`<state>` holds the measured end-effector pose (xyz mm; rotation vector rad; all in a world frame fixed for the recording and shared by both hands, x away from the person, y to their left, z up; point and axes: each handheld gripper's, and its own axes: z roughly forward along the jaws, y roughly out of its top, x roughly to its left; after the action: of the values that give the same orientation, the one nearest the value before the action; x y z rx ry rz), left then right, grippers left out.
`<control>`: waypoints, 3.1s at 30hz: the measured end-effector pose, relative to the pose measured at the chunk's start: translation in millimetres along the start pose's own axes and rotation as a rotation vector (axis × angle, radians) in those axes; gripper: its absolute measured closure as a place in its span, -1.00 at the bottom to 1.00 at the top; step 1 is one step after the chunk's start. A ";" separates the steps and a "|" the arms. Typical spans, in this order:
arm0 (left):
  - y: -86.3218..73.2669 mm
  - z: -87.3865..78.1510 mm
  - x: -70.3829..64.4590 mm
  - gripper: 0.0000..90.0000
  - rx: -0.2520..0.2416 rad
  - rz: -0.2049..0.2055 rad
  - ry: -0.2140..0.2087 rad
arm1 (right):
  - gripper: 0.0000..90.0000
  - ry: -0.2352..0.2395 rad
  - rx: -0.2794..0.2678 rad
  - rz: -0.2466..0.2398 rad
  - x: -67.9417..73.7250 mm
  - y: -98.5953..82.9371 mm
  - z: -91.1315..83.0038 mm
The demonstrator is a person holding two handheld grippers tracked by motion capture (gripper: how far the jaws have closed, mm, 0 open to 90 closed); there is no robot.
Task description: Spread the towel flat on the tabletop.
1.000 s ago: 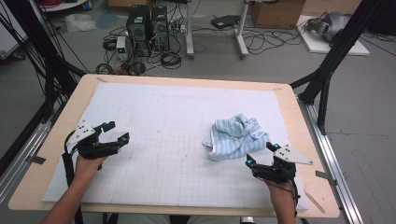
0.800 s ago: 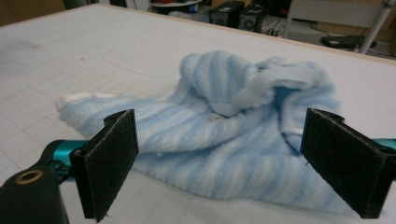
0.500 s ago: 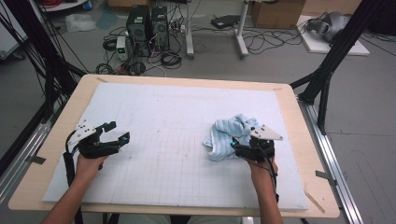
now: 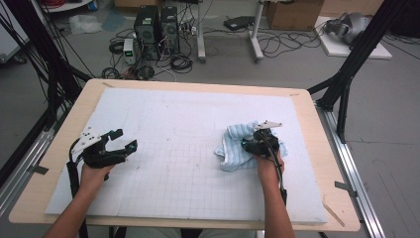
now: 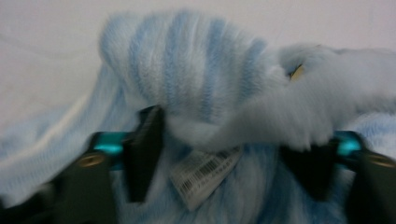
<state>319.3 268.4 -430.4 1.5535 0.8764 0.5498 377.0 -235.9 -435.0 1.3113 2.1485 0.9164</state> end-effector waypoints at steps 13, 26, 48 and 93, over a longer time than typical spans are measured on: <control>-0.9 0.7 1.7 -0.51 0.009 -0.007 0.014 | 0.81 0.096 -0.215 -0.018 -7.4 -36.3 -76.0; -0.3 -0.4 1.9 -0.50 0.003 -0.013 0.021 | 0.87 -0.021 -0.151 -0.041 -10.7 -94.3 -141.0; -0.6 0.4 3.4 -0.50 0.001 -0.012 0.023 | -0.28 0.048 -0.006 -0.095 30.5 6.3 -9.9; -1.6 0.0 9.2 -0.47 0.011 -0.025 0.030 | -0.12 0.277 -0.281 -0.030 89.4 60.4 7.0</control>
<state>324.5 275.7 -433.2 1.5455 0.9219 0.5529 378.0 -134.1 -398.7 1.0620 2.1302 1.3996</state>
